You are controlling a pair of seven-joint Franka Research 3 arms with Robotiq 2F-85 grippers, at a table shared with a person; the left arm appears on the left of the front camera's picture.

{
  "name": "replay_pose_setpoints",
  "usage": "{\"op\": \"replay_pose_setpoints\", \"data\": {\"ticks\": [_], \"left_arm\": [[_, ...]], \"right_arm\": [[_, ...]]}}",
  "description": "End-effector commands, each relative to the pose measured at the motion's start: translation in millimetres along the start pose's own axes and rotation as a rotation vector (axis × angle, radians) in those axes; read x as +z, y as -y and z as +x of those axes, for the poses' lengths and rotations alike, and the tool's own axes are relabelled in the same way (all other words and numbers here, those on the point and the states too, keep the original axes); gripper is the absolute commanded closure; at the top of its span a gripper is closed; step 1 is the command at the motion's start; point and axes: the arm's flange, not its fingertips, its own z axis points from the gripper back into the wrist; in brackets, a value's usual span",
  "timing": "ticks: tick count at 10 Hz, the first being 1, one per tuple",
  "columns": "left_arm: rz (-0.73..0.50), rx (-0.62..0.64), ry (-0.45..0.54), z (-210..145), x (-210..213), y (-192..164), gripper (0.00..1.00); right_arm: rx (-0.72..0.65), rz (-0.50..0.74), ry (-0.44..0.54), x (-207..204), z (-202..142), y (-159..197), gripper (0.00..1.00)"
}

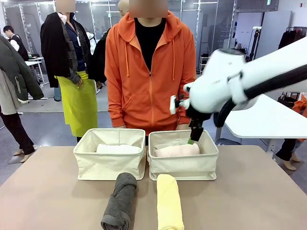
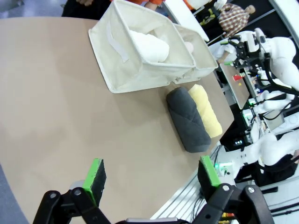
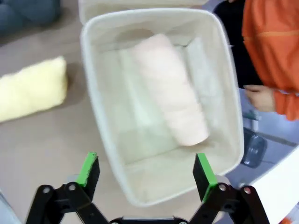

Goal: Divide the towels into two baskets.
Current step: Pick up one hotel-folded towel from the bottom of the table and place it in the Fabric basket indicated by the person.

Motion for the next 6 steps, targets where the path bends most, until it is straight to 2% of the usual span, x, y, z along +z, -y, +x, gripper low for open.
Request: {"op": "replay_pose_setpoints", "data": {"ticks": [1,3,4,5,6], "left_arm": [[0.002,0.007,-0.01,-2.3,2.8,2.3,0.0],[0.002,0.007,-0.01,-2.3,2.8,2.3,0.0],[0.002,0.007,-0.01,-2.3,2.8,2.3,0.0],[0.002,0.007,-0.01,-2.3,2.8,2.3,0.0],[0.002,0.007,-0.01,-2.3,2.8,2.3,0.0]], "right_arm": [[-0.205,0.081,0.097,27.7,-60.7,-15.7,0.0],[-0.359,0.206,0.212,40.2,-107.7,-32.8,0.0],[-0.44,0.253,0.209,41.4,-132.9,-39.4,0.0],[-0.528,0.358,0.315,45.5,-165.8,-46.7,0.0],[-0.603,0.425,0.335,50.1,-199.2,-50.5,0.0]]}}
